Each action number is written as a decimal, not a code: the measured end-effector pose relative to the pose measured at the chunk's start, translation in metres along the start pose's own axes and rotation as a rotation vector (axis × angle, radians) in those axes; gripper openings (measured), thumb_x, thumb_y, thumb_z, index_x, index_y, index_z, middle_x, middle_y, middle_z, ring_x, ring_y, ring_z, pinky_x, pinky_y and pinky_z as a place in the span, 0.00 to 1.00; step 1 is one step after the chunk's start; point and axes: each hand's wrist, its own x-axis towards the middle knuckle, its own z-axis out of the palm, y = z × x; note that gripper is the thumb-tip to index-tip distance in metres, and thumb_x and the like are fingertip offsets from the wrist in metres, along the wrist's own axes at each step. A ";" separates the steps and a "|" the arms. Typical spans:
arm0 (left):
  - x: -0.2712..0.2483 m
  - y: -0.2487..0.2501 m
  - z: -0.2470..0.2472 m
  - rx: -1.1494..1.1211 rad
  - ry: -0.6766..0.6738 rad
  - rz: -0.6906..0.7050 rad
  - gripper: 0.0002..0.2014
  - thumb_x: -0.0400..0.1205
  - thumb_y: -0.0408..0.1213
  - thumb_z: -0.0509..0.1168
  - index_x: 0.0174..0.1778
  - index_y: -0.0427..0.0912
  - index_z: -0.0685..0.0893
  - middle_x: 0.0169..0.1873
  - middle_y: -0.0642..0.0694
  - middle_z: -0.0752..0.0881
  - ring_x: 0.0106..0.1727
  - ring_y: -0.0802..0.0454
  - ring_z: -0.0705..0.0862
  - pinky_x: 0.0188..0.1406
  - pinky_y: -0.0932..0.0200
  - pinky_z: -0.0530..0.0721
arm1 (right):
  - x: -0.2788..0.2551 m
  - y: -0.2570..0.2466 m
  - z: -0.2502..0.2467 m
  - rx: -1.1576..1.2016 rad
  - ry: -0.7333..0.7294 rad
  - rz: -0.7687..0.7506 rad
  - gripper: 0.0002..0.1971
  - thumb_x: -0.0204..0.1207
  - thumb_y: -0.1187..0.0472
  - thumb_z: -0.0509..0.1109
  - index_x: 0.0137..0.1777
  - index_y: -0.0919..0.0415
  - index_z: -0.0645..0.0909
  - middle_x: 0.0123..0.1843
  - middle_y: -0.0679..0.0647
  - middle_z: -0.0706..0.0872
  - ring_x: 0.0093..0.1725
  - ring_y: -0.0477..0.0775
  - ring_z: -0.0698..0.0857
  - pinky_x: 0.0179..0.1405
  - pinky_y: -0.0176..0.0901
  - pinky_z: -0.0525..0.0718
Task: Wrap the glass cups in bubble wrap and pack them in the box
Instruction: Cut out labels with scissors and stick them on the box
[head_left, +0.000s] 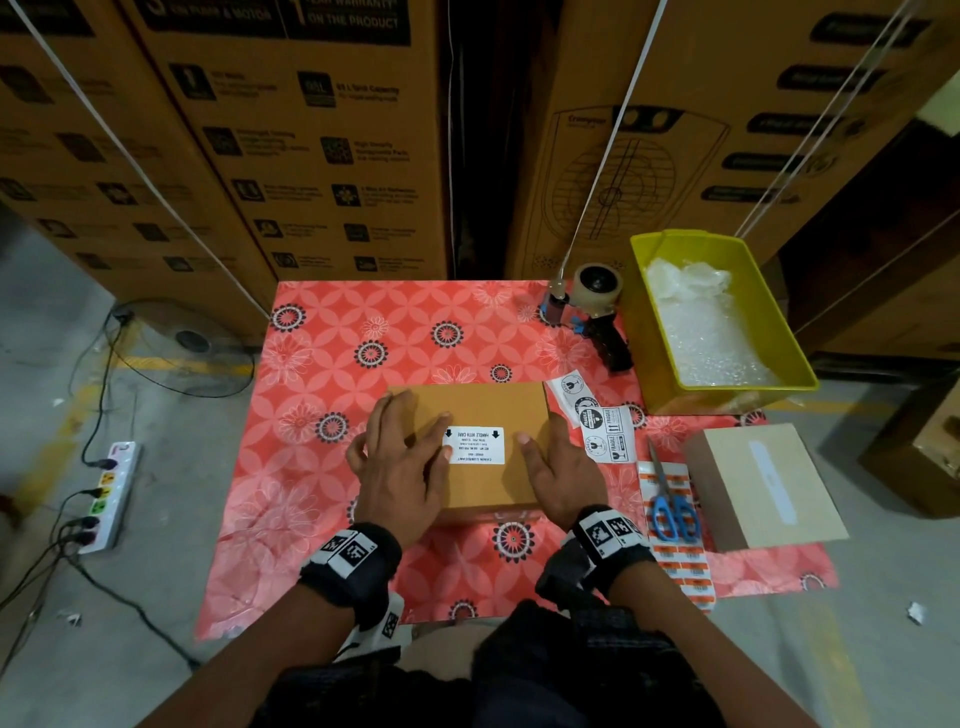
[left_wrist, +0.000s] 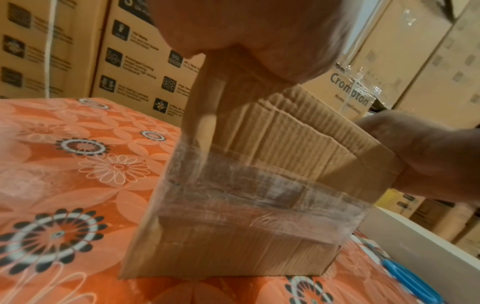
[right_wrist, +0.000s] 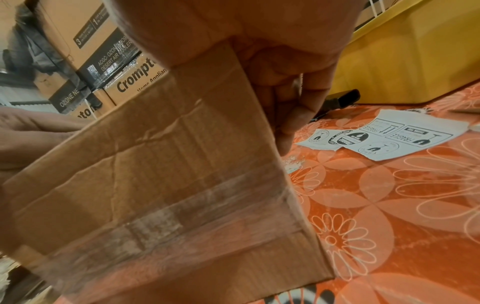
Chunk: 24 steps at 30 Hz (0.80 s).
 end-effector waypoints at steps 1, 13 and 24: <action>0.000 0.000 0.000 0.001 0.014 0.006 0.20 0.87 0.47 0.64 0.74 0.55 0.88 0.85 0.37 0.69 0.90 0.36 0.60 0.69 0.35 0.65 | 0.001 0.000 0.000 -0.009 -0.006 0.005 0.41 0.85 0.25 0.46 0.87 0.53 0.56 0.58 0.63 0.91 0.57 0.69 0.90 0.57 0.65 0.87; 0.003 -0.004 0.008 -0.027 0.092 0.055 0.13 0.86 0.48 0.68 0.62 0.52 0.92 0.74 0.53 0.85 0.82 0.53 0.77 0.72 0.41 0.63 | -0.002 -0.001 0.000 0.023 0.007 0.001 0.35 0.87 0.30 0.44 0.85 0.52 0.59 0.53 0.60 0.91 0.53 0.68 0.91 0.53 0.62 0.88; 0.009 0.007 0.001 0.022 0.028 0.003 0.11 0.85 0.47 0.65 0.58 0.51 0.90 0.69 0.55 0.81 0.70 0.52 0.79 0.64 0.48 0.58 | -0.005 -0.006 -0.002 0.032 0.017 0.024 0.38 0.84 0.27 0.42 0.84 0.52 0.59 0.47 0.59 0.91 0.48 0.68 0.91 0.51 0.62 0.88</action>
